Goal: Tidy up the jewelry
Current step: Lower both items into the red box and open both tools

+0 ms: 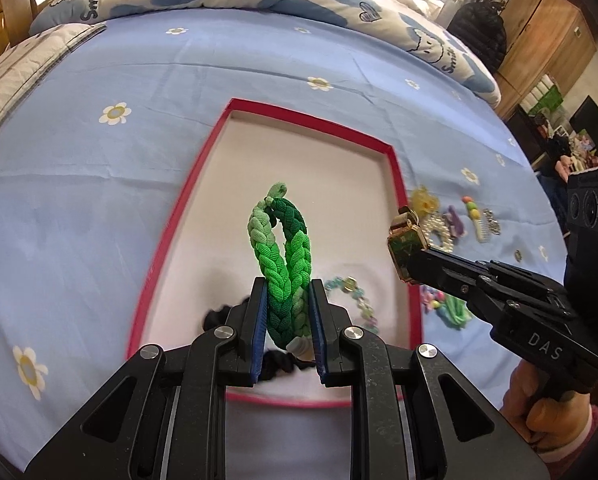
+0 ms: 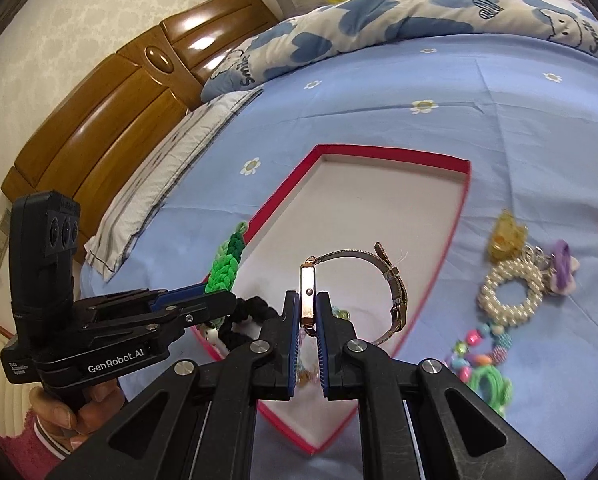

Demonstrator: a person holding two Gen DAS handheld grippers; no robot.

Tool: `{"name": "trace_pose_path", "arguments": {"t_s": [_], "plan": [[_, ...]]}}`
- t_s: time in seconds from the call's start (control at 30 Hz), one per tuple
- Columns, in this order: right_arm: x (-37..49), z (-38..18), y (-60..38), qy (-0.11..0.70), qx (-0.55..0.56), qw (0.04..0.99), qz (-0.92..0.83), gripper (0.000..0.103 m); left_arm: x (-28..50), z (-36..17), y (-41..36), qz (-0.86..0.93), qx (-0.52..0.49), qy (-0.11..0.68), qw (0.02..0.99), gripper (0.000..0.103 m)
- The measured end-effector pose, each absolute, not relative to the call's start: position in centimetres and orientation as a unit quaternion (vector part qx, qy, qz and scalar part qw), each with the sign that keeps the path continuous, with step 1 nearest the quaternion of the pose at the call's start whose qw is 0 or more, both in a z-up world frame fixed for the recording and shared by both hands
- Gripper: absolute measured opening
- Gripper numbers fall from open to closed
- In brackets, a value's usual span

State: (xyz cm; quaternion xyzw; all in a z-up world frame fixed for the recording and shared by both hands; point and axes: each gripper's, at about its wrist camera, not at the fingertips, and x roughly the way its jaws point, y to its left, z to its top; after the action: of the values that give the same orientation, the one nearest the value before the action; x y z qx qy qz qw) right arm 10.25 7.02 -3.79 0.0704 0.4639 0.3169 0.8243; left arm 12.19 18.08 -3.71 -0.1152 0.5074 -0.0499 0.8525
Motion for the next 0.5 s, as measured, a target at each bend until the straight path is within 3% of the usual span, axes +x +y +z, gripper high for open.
{"name": "trace_pose_path", "arguments": {"t_s": [0.5], "plan": [[13.7, -8.5, 9.9, 0.508, 0.024, 0.807, 0.3, 0.008, 15.3, -8.0, 19.2, -0.037, -0.099, 0.552, 0.827, 0.018]]}}
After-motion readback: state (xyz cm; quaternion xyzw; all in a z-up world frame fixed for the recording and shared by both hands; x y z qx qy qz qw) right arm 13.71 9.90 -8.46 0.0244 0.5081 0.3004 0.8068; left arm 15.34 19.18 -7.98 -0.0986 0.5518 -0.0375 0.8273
